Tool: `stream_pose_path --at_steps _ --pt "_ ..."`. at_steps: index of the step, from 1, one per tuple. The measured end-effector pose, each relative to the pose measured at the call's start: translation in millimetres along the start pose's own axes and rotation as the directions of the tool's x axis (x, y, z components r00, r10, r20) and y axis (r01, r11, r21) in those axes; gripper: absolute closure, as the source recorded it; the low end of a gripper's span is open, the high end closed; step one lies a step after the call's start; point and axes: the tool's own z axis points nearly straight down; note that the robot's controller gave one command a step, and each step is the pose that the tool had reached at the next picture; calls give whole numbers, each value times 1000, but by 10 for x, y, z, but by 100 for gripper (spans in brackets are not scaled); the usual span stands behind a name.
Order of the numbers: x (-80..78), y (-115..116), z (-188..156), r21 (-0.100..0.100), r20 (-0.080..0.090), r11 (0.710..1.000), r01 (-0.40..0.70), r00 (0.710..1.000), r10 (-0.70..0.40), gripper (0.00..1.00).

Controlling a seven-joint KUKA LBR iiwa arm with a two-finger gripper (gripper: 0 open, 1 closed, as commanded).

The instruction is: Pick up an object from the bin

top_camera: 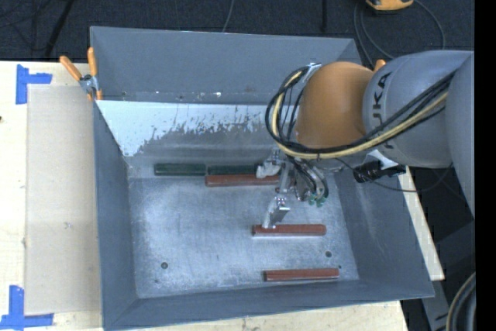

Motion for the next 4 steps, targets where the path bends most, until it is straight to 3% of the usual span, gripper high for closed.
stream_pose_path --at_steps 1,2,3,4 --pt "-112 -425 -23 0 -6 998 60 998 -60 0" --pt "228 -473 10 1 -2 998 56 998 -56 0" --pt "285 -546 414 -1 0 997 75 997 -75 0" --pt "238 -567 371 -2 0 999 -54 999 54 100"
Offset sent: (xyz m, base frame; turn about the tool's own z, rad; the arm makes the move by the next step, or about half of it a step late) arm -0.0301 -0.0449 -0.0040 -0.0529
